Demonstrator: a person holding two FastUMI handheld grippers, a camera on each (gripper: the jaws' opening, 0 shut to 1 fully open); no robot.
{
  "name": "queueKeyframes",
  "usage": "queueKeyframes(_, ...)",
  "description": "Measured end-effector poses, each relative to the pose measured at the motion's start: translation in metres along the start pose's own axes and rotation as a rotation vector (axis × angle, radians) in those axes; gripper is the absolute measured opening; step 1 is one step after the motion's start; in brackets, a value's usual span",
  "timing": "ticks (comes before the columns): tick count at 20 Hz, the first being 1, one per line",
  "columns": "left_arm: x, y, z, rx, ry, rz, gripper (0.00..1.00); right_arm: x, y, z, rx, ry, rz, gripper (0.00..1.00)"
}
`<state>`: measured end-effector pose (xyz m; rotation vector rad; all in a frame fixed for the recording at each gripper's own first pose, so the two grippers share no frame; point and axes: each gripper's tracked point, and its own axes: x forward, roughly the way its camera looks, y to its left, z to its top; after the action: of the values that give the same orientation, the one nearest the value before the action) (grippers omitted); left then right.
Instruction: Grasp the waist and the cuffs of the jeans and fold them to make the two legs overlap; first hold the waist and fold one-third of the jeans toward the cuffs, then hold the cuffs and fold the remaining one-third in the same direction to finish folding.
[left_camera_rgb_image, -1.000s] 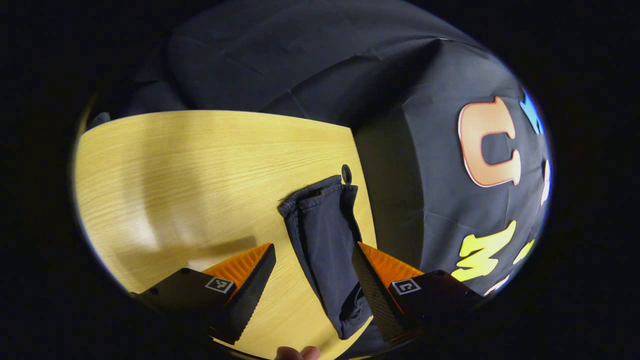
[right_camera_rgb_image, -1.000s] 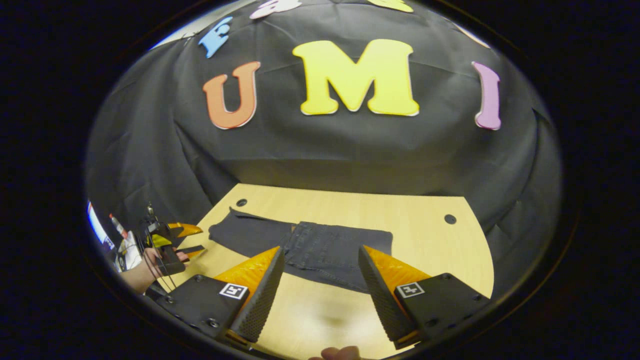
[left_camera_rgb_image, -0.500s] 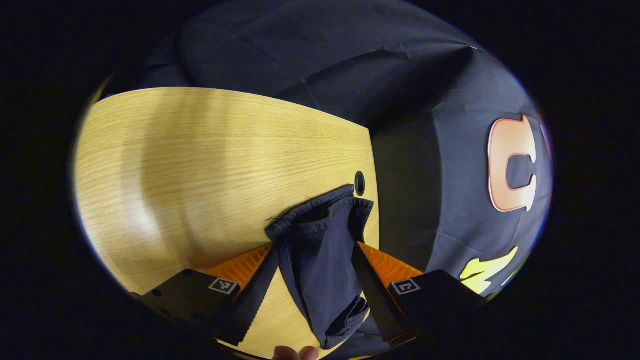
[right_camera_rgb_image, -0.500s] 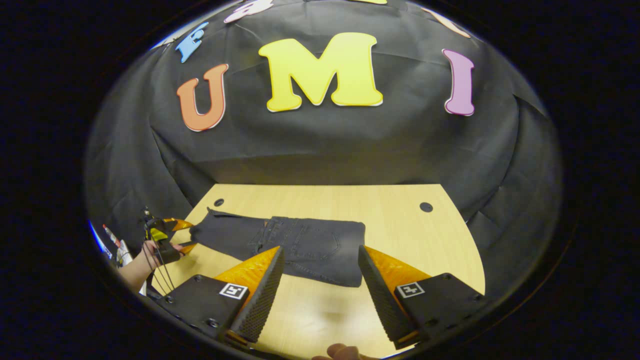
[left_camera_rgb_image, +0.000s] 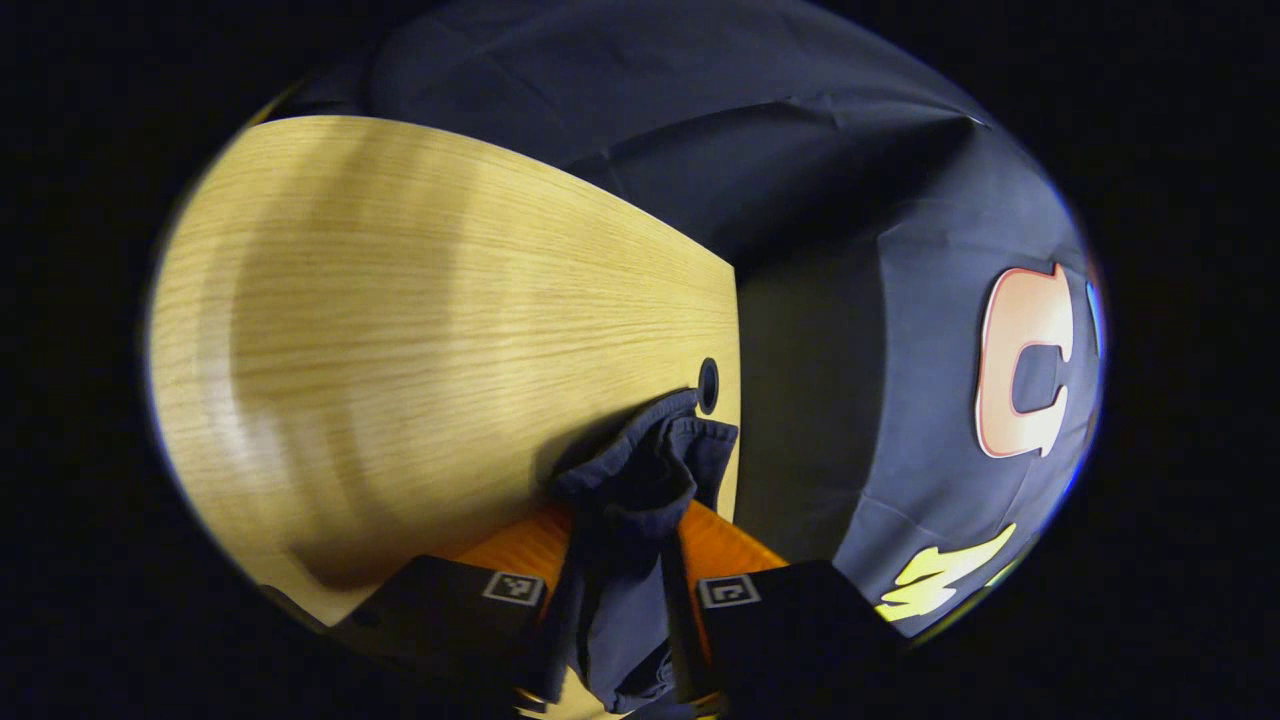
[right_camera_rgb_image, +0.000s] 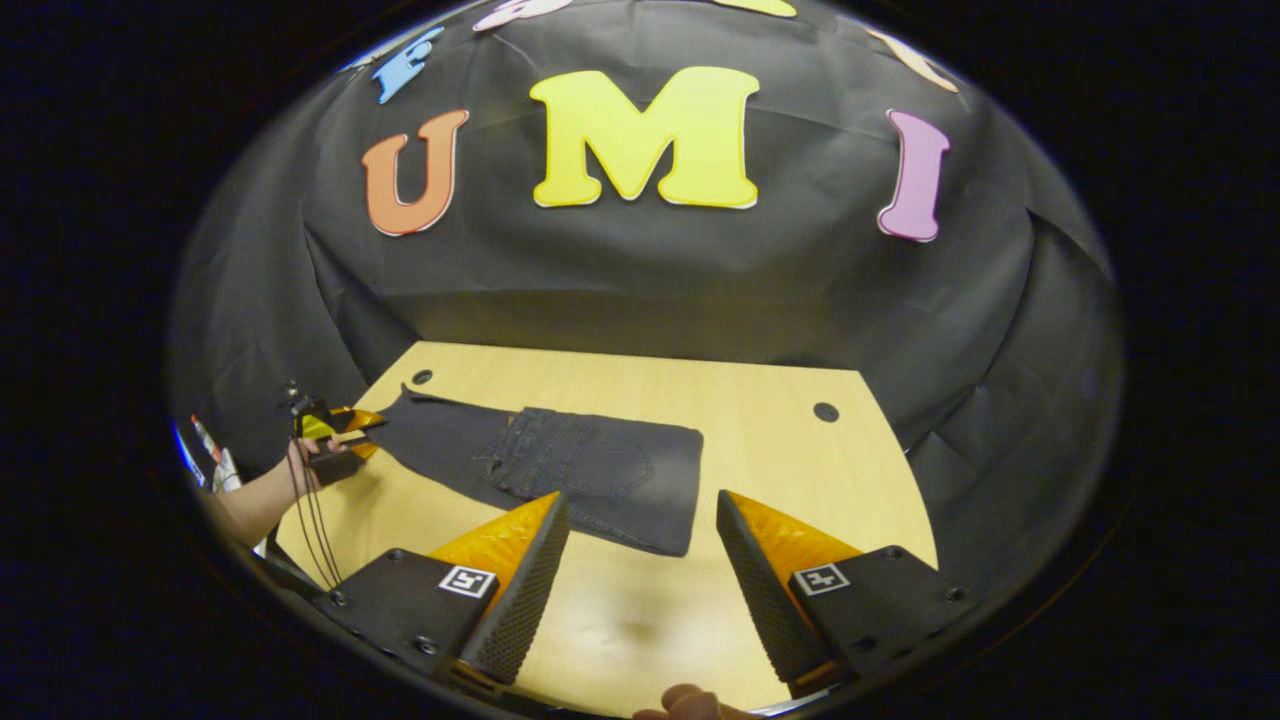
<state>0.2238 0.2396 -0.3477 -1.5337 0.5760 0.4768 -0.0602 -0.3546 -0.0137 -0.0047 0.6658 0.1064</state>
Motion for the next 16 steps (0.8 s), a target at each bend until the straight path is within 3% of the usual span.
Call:
queueKeyframes(2, -0.002, 0.005, -0.001, 0.008, 0.010, 0.022, 0.18, -0.008, -0.005, -0.003, 0.020, -0.006, -0.011, 0.92)
queueKeyframes(4, -0.011, -0.012, -0.002, 0.010, 0.001, 0.003, 0.11, -0.018, -0.010, -0.006, 0.037, -0.009, -0.012, 0.92)
queueKeyframes(9, -0.046, -0.094, -0.033, 0.247, -0.019, -0.097, 0.07, -0.046, -0.026, -0.016, 0.068, -0.037, -0.030, 0.89)
queueKeyframes(13, -0.078, -0.167, -0.088, 0.425, -0.011, -0.189, 0.07, -0.077, -0.041, -0.023, 0.108, -0.080, -0.049, 0.90)
queueKeyframes(16, -0.091, -0.205, -0.153, 0.580, -0.013, -0.225, 0.07, -0.096, -0.057, -0.032, 0.140, -0.104, -0.067, 0.90)
